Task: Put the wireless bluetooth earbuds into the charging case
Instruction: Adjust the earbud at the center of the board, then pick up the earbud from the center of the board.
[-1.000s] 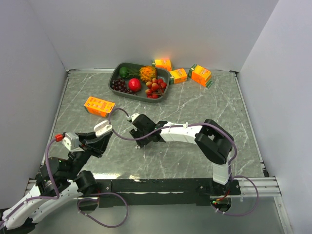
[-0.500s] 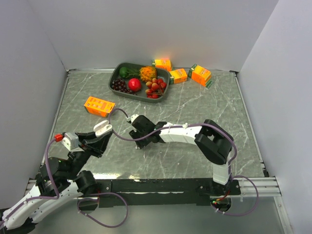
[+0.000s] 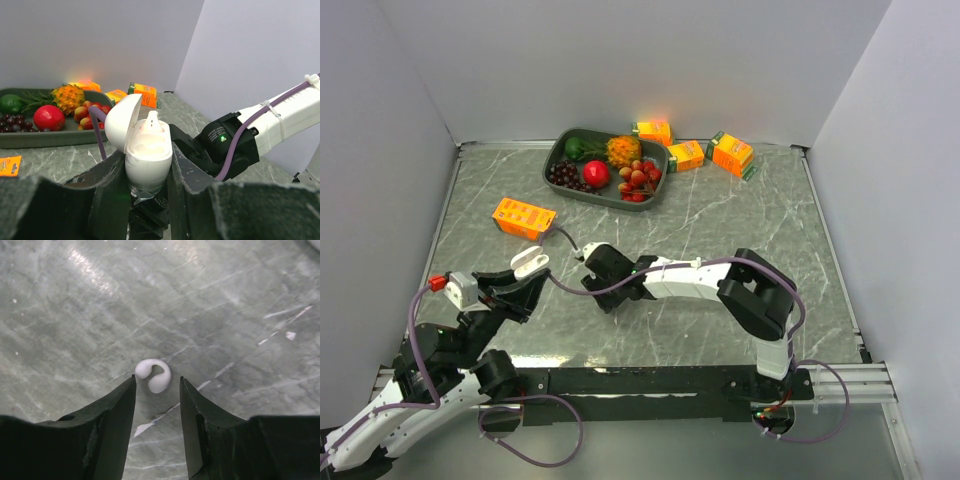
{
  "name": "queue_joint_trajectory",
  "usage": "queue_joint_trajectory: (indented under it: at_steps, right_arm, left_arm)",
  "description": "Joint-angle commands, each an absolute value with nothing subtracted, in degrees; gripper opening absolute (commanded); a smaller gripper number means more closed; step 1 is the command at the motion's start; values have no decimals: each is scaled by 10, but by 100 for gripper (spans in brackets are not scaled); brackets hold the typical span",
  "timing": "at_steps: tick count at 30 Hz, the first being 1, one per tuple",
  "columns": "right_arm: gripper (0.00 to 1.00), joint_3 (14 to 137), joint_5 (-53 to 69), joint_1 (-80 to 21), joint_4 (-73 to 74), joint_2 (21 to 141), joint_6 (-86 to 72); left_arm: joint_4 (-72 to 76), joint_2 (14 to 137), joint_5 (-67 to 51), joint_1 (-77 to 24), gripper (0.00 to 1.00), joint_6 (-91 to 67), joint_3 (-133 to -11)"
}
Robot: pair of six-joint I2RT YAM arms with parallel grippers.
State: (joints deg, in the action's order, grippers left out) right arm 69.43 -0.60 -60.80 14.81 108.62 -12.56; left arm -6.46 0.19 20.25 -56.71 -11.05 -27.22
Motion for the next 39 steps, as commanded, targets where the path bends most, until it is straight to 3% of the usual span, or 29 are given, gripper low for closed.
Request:
queue_joint_trajectory:
  at_steps: [1, 5, 15, 39]
  right_arm:
    - [46, 705, -3, -626, 139, 1086, -118]
    - [44, 705, -4, -626, 138, 1086, -119]
    - [56, 719, -25, -621, 143, 1059, -122]
    - [52, 755, -19, -579, 159, 1101, -125]
  left_arm:
    - [-62, -72, 192, -568, 1, -116, -273]
    - [-62, -72, 192, -568, 1, -117, -273]
    - [-62, -72, 190, -568, 1, -118, -273]
    - [-67, -74, 193, -568, 1, -119, -271]
